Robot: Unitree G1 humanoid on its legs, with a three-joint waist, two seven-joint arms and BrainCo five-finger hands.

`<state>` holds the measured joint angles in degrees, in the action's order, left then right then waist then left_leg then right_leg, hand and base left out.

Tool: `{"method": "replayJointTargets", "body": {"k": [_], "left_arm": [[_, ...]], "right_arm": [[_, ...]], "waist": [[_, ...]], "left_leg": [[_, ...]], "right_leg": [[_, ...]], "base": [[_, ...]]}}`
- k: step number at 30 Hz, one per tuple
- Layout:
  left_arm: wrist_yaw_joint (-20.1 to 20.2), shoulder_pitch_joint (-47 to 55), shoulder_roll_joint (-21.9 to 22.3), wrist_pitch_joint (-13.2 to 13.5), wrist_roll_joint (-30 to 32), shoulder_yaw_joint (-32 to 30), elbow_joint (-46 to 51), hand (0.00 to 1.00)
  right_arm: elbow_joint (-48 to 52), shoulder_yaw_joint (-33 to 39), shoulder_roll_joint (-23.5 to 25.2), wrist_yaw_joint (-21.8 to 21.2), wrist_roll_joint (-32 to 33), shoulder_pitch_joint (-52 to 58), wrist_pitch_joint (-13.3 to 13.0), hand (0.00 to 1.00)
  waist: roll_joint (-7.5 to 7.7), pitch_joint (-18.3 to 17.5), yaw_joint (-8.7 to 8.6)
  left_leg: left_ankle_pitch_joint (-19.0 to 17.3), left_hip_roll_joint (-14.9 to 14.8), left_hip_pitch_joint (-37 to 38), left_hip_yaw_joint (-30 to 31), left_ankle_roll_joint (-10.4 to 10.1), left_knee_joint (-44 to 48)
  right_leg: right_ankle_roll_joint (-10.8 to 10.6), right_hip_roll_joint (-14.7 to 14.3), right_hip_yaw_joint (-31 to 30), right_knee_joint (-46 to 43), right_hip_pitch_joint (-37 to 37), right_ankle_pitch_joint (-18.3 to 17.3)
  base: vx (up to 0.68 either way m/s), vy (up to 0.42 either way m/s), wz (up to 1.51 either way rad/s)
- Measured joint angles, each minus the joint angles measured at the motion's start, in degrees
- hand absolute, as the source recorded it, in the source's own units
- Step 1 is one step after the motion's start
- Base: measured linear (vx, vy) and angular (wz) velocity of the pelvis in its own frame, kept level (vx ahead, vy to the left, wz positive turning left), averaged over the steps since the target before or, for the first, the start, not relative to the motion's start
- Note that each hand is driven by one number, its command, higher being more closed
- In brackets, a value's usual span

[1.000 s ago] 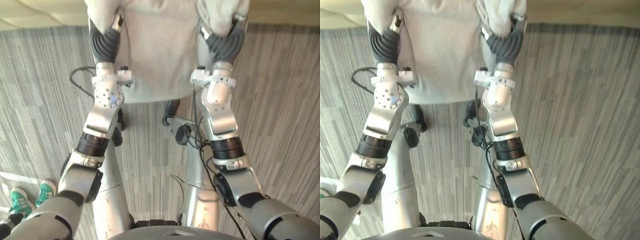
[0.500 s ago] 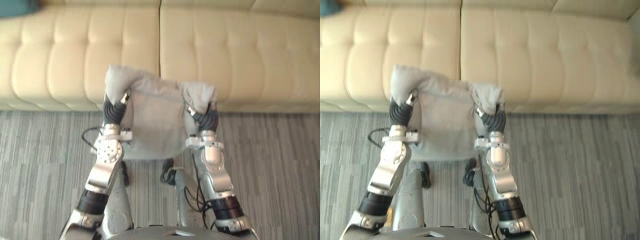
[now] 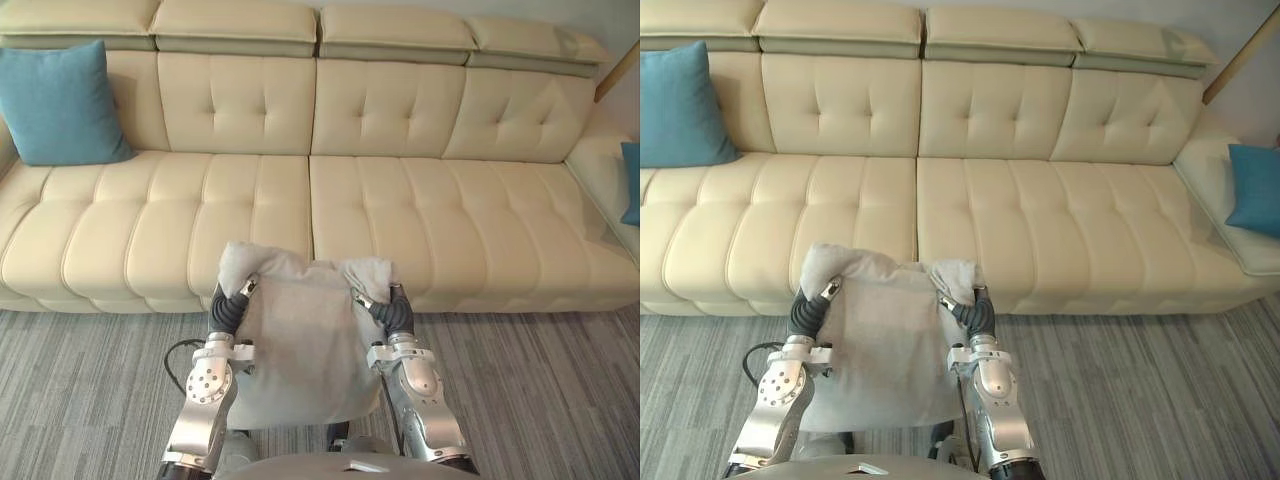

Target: Pick up cushions and gather them together orderly.

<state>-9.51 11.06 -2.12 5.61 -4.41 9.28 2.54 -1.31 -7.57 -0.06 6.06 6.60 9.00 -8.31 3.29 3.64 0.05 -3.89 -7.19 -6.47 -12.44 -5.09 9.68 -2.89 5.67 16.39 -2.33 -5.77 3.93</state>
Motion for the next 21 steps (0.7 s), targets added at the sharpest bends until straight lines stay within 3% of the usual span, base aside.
{"method": "replayJointTargets", "body": {"k": [6, 10, 11, 13, 14, 15, 16, 18, 21], "left_arm": [[-0.1, 0.0, 0.0, 0.0, 0.0, -0.2, 0.0, 1.0], [-0.1, -0.1, 0.0, 0.0, 0.0, -0.1, 0.0, 1.0], [0.0, -0.2, 0.1, 0.0, 0.0, 0.0, 0.0, 1.0], [-0.1, -0.3, 0.1, 0.0, 0.0, 0.0, 0.0, 1.0], [-0.1, -0.3, -0.1, -0.1, 0.0, -0.1, 0.0, 1.0], [-0.3, -0.3, -0.2, -0.1, 0.0, -0.1, 0.0, 1.0], [-1.1, -0.6, -0.7, -0.1, 0.0, -0.5, 0.3, 1.0], [-2.5, -1.7, -2.3, 0.0, -0.1, -0.9, 0.3, 1.0], [-3.0, -3.2, -3.3, 0.0, -0.3, -1.3, 0.3, 1.0]], "right_arm": [[-0.1, 0.6, 1.7, -0.8, 0.3, -0.2, 0.0, 1.0], [-0.1, 1.0, 1.6, -1.0, 0.3, -0.3, 0.0, 1.0], [-0.1, 1.0, 1.5, -1.0, 0.3, -0.4, 0.0, 1.0], [-0.3, 0.9, 1.4, -0.9, 0.3, -0.4, 0.0, 1.0], [-0.9, 0.9, 1.4, -0.9, 0.3, -0.6, -0.1, 1.0], [-2.2, 0.9, 1.3, -0.9, 0.4, -1.4, -0.3, 1.0], [-4.3, 0.4, 1.4, -0.9, 0.5, -3.6, -0.2, 1.0], [-4.9, -0.8, 1.4, -0.6, 0.8, -5.5, -0.2, 1.0], [-4.9, -0.8, 1.3, -0.5, 0.8, -7.2, -0.2, 1.0]], "waist": [[0.44, -0.7, 0.36], [0.44, -0.7, 0.31], [0.4, -0.6, 0.22], [0.44, 0.3, 0.02], [0.56, 0.8, -0.29], [0.48, 0.9, -0.33], [-0.02, 1.5, -0.07], [0.21, 1.9, 0.22], [0.93, 3.3, -0.48]], "left_leg": [[-0.6, 0.7, 0.0, -1.0, 0.6, 0.3], [-4.8, -0.1, -3.7, -1.3, 1.0, 8.1], [-7.0, -0.1, -5.0, -0.7, 1.1, 11.1], [-10.3, 0.2, -5.8, 0.5, 1.8, 15.6], [-11.7, 0.7, -5.6, 1.5, 2.6, 17.3], [-12.1, 0.7, -5.4, 1.8, 3.1, 17.4], [-12.2, 0.2, -5.6, 2.4, 4.0, 17.3], [-12.5, -0.1, -6.0, 2.7, 3.4, 16.7], [-12.8, 1.3, -3.3, 2.8, 2.9, 13.7]], "right_leg": [[-0.5, 0.5, -1.9, 1.3, -0.2, 1.3], [-0.9, 1.0, -3.2, -1.6, -2.5, -0.1], [-1.5, 1.8, -3.1, -4.8, -3.9, -2.0], [-0.8, 3.2, -3.1, -13.0, -6.1, -6.3], [0.6, 4.3, -3.2, -17.4, -6.6, -8.2], [1.3, 4.7, -3.4, -19.7, -7.5, -7.9], [3.7, 4.6, -3.6, -21.2, -9.8, -9.4], [2.0, 2.8, -5.1, -16.9, -12.2, -9.6], [-1.9, 1.9, -8.7, -6.9, -15.0, -3.1]], "base": [[-0.05, 0.038, -0.12], [-0.08, 0.079, -0.15], [-0.07, 0.186, -0.01], [-0.04, 0.154, 0.16], [0.0, 0.105, 0.31], [-0.01, 0.14, 0.28], [-0.02, 0.117, 0.12], [0.02, 0.027, 0.08], [0.14, -0.087, 0.16]]}}
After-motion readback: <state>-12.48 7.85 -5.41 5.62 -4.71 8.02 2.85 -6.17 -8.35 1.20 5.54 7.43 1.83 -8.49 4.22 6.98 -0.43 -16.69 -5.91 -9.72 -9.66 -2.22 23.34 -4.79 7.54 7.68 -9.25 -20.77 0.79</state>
